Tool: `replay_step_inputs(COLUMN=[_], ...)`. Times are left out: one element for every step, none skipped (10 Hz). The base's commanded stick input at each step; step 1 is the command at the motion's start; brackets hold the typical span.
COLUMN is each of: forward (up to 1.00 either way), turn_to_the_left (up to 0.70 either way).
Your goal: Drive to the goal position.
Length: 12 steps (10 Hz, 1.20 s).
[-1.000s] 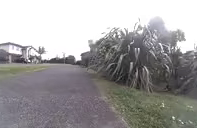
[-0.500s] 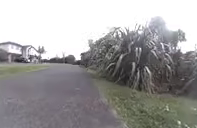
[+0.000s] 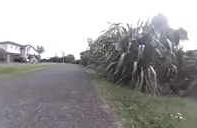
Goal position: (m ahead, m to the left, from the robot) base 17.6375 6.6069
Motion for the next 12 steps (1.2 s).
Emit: replay_step_inputs(forward=[0.70,0.70,0.70,0.70,0.70,0.70,0.70,0.70,0.70,0.70,0.46,0.02], turn_to_the_left=[0.00,0.00,0.00,0.00,0.00,0.00,0.00,0.00,0.00,0.00,0.00,0.00])
